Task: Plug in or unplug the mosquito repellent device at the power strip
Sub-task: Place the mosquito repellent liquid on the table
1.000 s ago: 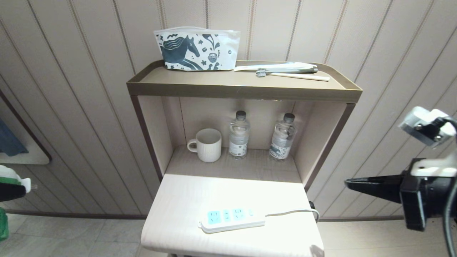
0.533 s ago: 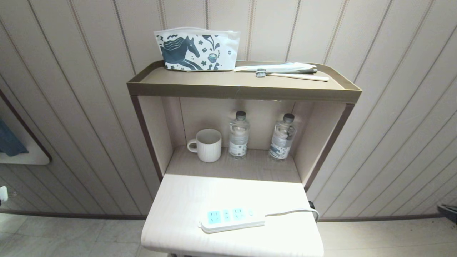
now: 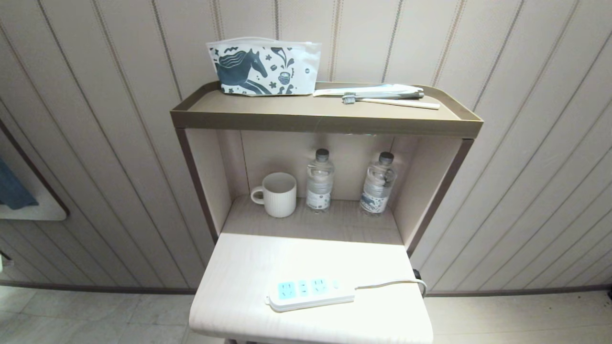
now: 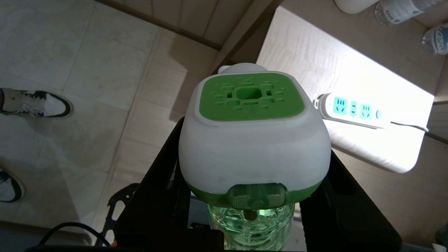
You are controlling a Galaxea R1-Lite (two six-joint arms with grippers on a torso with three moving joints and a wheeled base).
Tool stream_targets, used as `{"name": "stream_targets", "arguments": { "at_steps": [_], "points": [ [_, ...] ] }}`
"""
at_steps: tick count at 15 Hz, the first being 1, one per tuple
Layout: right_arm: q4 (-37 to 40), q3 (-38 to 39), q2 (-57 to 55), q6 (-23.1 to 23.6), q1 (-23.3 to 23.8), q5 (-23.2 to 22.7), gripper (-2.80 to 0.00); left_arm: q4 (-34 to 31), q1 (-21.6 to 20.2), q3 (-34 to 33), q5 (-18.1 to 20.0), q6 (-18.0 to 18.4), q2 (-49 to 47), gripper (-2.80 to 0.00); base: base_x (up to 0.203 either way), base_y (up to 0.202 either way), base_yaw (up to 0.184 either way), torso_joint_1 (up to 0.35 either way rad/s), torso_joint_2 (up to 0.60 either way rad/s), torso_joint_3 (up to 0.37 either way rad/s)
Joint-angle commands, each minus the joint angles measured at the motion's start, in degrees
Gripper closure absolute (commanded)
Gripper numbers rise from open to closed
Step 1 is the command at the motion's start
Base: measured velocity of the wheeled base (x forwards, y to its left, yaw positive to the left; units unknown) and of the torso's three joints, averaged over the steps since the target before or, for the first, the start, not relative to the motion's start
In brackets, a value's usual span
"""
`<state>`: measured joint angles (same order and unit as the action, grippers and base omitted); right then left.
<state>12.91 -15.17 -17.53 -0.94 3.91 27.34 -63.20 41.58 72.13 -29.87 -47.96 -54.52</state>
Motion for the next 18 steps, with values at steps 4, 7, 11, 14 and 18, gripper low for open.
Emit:
{"name": "stream_targets", "arguments": {
  "at_steps": [4, 7, 11, 14, 18],
  "points": [
    [-14.7, 10.3, 5.4, 6.9, -2.1, -16.7, 0.0, -0.3, 0.0, -0.4, 0.0, -0.3, -0.8, 0.0, 0.0, 0.0, 0.0, 0.0, 0.0, 0.0],
    [-14.5, 14.0, 10.6, 10.5, -3.4, -25.6, 0.0, 0.9, 0.0, -2.3, -0.1, -0.3, -0.1, 0.0, 0.0, 0.0, 0.0, 0.0, 0.0, 0.0],
    [-12.3, 14.0, 10.4, 10.3, -3.6, -28.7, 0.0, 1.4, 0.0, -2.5, -0.2, -0.4, -0.1, 0.0, 0.0, 0.0, 0.0, 0.0, 0.0, 0.0],
    [-12.1, 14.0, 9.4, 10.3, -3.6, -28.7, 0.0, 2.3, 0.0, -2.4, -0.1, -0.4, -0.9, 0.0, 0.0, 0.0, 0.0, 0.0, 0.0, 0.0],
    [-12.6, 14.5, 17.0, 8.6, -3.6, -28.5, 0.0, 2.6, 0.0, -2.6, -0.2, -0.3, -0.5, 0.0, 0.0, 0.0, 0.0, 0.0, 0.0, 0.0]
  ]
}}
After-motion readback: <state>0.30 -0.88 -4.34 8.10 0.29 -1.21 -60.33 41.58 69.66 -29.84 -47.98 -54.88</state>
